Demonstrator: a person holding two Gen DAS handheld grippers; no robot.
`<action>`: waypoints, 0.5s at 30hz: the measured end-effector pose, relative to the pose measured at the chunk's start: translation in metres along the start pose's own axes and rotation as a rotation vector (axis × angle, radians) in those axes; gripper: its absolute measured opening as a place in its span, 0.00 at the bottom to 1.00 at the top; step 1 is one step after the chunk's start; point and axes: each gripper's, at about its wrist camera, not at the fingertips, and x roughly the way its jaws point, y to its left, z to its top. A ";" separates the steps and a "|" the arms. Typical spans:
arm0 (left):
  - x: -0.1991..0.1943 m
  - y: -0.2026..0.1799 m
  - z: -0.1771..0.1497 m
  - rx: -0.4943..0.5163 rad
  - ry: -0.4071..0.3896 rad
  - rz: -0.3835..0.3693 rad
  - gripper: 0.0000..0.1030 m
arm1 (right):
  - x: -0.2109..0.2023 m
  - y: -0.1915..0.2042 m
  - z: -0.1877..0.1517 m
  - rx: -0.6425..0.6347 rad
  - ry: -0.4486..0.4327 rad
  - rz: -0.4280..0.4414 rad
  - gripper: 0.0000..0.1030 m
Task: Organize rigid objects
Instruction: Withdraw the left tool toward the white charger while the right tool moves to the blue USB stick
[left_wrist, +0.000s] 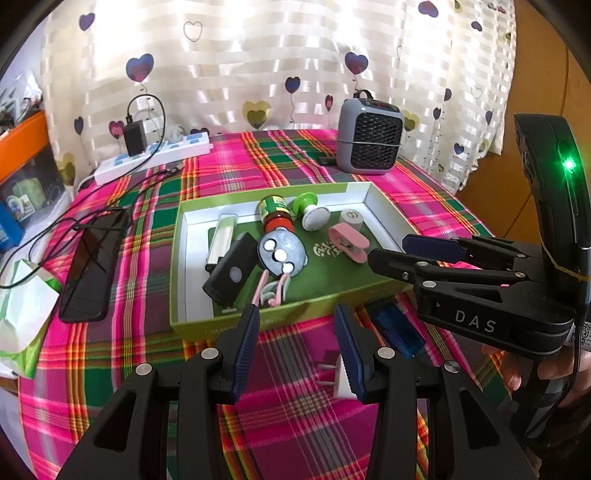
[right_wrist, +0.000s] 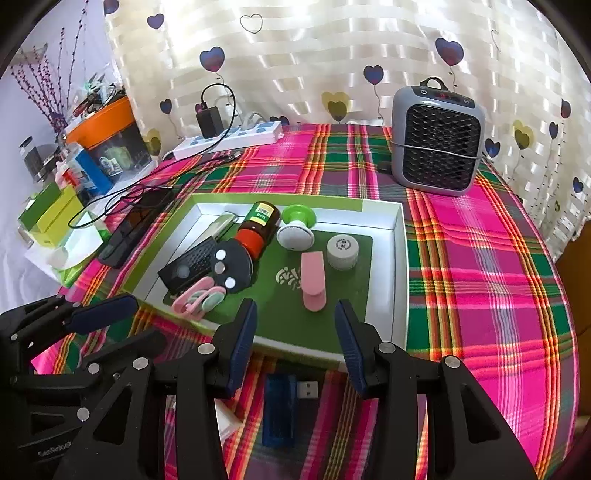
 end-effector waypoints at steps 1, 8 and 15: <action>-0.001 -0.001 -0.002 -0.001 0.002 -0.001 0.40 | -0.002 0.000 -0.002 0.000 -0.003 0.001 0.44; -0.001 -0.010 -0.018 -0.007 0.040 -0.036 0.40 | -0.014 -0.001 -0.023 -0.010 -0.005 -0.016 0.44; 0.001 -0.025 -0.033 0.013 0.074 -0.053 0.41 | -0.017 0.001 -0.041 -0.022 0.002 -0.019 0.44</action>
